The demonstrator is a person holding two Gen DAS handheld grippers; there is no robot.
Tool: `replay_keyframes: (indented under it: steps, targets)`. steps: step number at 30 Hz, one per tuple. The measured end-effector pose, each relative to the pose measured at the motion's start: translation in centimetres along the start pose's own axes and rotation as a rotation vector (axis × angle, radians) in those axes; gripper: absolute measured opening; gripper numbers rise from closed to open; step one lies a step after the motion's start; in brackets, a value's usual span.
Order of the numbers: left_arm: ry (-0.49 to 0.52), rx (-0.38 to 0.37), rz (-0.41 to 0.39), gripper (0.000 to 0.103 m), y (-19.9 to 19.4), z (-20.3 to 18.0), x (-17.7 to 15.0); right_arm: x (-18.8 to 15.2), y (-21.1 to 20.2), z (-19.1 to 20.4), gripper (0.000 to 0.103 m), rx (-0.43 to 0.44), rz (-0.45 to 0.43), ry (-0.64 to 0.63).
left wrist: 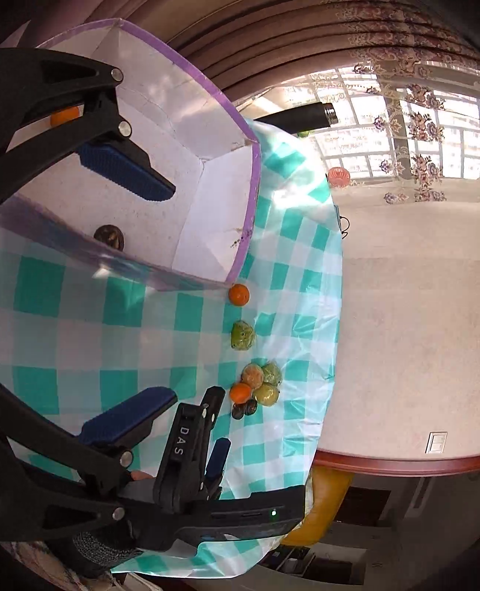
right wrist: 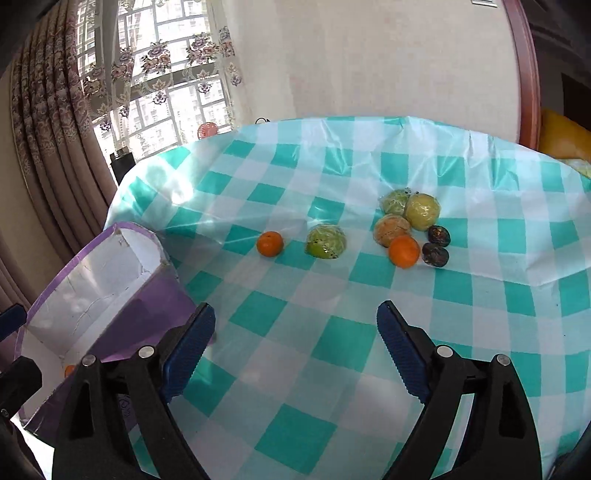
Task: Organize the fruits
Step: 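Move both tools back over the fruits on the cloth, then grasp a second brown fruit with the right tool while the left tool grasps an orange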
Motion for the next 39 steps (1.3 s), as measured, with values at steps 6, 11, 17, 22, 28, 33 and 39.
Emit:
replay_keyframes:
  steps: [6,11,17,22,28,33,39]
  targets:
    - [0.028,-0.119,0.066,0.101,10.3,-6.5,-2.2,-2.3,5.2,-10.0,0.086,-0.094,0.090,0.222]
    - [-0.033,-0.118,0.169,0.101,16.9,-6.5,-3.4,-2.1,7.8,-13.4,0.082,-0.114,0.125,0.301]
    - [-0.117,-0.182,0.179,0.101,19.3,-5.7,-3.2,0.7,10.8,-13.1,0.066,-0.118,0.119,0.224]
    - [-0.182,-0.247,0.177,0.101,19.4,-5.1,-3.1,2.9,13.7,-12.3,0.063,-0.112,0.137,0.186]
    - [-0.195,-0.263,0.180,0.101,19.5,-5.2,-3.3,4.7,16.3,-10.9,0.061,-0.124,0.165,0.128]
    - [-0.172,-0.247,0.184,0.101,20.1,-5.7,-3.0,5.0,16.5,-10.4,0.040,-0.135,0.162,0.106]
    - [-0.166,-0.197,0.190,0.101,24.1,-6.3,-0.6,3.7,14.4,-15.6,0.039,-0.041,0.076,0.427]
Point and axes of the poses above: each gripper's, at about its wrist camera, not at the fingertips, and y roughly the way its jaws point, z to its left, x to its top, the point moved 5 cm from there along y, roughly the way its jaws point, and after that the axes turned 5 degrees about -x, right-handed, at the moved point
